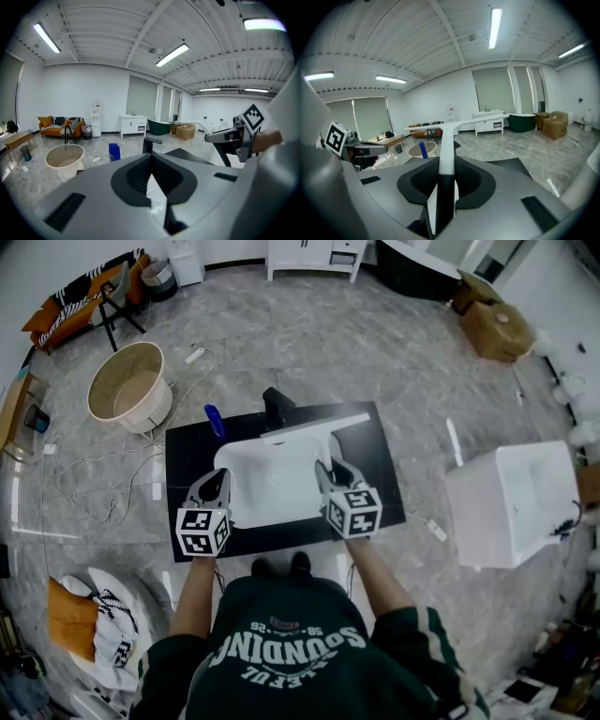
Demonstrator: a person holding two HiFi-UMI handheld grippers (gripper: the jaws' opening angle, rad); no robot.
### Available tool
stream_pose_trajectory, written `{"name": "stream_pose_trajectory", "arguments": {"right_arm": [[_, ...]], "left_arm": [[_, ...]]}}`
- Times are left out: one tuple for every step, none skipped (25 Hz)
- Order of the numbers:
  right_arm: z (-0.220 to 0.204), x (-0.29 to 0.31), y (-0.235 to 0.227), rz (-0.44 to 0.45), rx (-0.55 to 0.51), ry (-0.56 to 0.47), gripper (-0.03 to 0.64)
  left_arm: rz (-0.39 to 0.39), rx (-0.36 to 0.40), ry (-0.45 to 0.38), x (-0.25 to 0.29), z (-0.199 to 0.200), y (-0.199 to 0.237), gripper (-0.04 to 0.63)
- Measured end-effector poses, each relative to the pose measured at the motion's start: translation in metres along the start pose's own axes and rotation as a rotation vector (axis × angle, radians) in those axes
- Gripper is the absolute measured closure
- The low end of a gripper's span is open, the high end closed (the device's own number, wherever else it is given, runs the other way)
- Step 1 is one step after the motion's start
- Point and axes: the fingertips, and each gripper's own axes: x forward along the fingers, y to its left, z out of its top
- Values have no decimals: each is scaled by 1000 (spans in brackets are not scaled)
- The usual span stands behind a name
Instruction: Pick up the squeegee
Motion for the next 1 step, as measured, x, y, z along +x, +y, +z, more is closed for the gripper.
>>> {"name": "stream_pose_trajectory", "arguments": {"right_arm": [[0,0,-2,0,-1,1,532]], "left_arm": [[0,0,0,1,0,0,594]]}}
